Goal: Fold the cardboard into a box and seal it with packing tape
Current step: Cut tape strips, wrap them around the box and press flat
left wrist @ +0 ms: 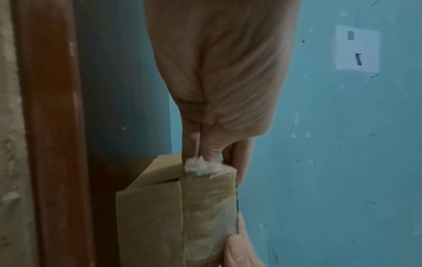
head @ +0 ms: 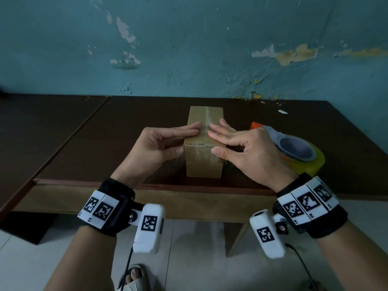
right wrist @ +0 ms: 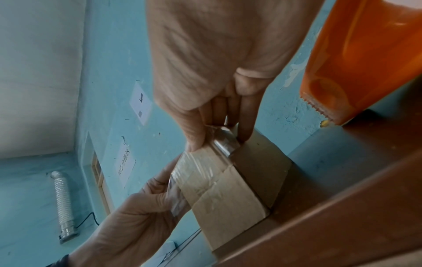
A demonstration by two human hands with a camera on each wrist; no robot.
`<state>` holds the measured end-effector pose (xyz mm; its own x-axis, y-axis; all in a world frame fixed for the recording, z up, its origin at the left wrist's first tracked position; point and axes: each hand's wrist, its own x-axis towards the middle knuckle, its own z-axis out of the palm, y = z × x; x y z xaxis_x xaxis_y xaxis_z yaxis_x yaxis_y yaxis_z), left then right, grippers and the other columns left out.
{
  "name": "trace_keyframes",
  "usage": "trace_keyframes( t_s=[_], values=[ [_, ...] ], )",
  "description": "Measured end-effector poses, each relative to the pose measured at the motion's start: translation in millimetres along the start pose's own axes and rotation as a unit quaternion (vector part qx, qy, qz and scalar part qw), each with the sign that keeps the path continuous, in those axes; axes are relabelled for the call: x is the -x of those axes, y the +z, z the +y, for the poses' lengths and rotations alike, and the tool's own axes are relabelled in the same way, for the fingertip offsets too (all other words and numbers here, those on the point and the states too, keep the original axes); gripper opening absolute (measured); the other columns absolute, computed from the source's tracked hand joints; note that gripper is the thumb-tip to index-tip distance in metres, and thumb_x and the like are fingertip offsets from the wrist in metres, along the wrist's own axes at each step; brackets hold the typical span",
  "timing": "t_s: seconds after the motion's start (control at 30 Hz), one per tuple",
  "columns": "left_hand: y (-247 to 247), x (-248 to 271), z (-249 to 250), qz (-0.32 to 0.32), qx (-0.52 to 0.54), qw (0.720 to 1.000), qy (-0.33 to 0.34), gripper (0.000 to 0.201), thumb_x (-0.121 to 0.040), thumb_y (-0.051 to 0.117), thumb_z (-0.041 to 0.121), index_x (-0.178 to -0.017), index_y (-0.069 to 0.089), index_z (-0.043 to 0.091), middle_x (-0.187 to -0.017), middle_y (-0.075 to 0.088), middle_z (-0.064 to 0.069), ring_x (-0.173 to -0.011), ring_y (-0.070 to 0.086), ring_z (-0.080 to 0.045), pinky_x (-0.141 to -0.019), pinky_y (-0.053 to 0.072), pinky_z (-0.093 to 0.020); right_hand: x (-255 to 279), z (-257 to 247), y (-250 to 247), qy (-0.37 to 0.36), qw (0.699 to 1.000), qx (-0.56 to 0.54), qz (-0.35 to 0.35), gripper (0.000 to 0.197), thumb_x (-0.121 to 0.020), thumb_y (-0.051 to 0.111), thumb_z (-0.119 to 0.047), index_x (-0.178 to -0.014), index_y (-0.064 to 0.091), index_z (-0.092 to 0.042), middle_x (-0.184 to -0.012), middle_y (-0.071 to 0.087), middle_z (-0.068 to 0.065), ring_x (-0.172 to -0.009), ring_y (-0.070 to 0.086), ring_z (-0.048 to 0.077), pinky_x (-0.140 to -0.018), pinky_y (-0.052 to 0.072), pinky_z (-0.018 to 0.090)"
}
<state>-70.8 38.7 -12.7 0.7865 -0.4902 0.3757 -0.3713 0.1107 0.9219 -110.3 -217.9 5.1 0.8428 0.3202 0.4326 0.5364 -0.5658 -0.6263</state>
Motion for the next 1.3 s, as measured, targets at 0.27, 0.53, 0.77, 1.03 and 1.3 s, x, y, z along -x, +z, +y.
trace_keyframes(
  t_s=[0.27,0.53,0.77,1.03,1.3],
  values=[
    [0.8,-0.5,1.1,0.008,0.010,1.000,-0.002,0.055,-0.086,0.066,-0.015,-0.139,0.057,-0.006,-0.144,0.066,-0.006,-0.143,0.055,-0.021,-0.111,0.049,-0.030,0.2,-0.4,0.6,0.003,1.000,0.000,0.002,0.043,-0.092,0.077,-0.019,-0.133,0.067,-0.012,-0.147,0.059,0.002,-0.147,0.041,0.005,-0.118,0.035,0.016],
    [2.5,0.7,3.5,0.014,-0.014,1.000,-0.012,0.055,-0.084,0.069,-0.021,-0.135,0.063,-0.003,-0.142,0.068,-0.002,-0.141,0.056,-0.015,-0.111,0.050,-0.028,-0.4,0.1,1.1,0.005,1.000,-0.003,0.006,0.043,-0.091,0.077,-0.020,-0.133,0.068,-0.013,-0.146,0.059,0.001,-0.147,0.042,0.005,-0.121,0.038,0.025],
    [10.6,1.1,2.0,0.054,-0.067,0.996,0.013,0.048,-0.083,0.075,-0.019,-0.128,0.069,-0.003,-0.137,0.071,-0.005,-0.137,0.061,-0.015,-0.108,0.054,-0.035,-1.0,1.1,1.9,0.012,1.000,-0.021,0.007,0.044,-0.091,0.077,-0.019,-0.133,0.067,-0.013,-0.147,0.059,0.001,-0.148,0.041,0.004,-0.121,0.038,0.029],
    [15.8,3.4,3.2,0.080,-0.154,0.984,0.035,0.052,-0.079,0.086,-0.004,-0.128,0.072,0.003,-0.136,0.071,0.000,-0.136,0.059,-0.006,-0.114,0.050,-0.035,-1.1,0.1,2.3,0.015,1.000,-0.022,0.010,0.044,-0.091,0.077,-0.018,-0.134,0.067,-0.013,-0.147,0.059,0.000,-0.147,0.041,0.002,-0.121,0.037,0.025],
    [19.9,1.2,-0.3,0.093,-0.188,0.976,0.052,0.058,-0.073,0.090,0.004,-0.129,0.072,0.005,-0.137,0.070,0.002,-0.137,0.059,-0.007,-0.111,0.053,-0.039,-1.0,0.7,3.5,0.005,1.000,-0.005,0.019,0.044,-0.091,0.077,-0.019,-0.133,0.067,-0.013,-0.146,0.059,0.001,-0.146,0.041,0.003,-0.118,0.035,0.016]
  ],
)
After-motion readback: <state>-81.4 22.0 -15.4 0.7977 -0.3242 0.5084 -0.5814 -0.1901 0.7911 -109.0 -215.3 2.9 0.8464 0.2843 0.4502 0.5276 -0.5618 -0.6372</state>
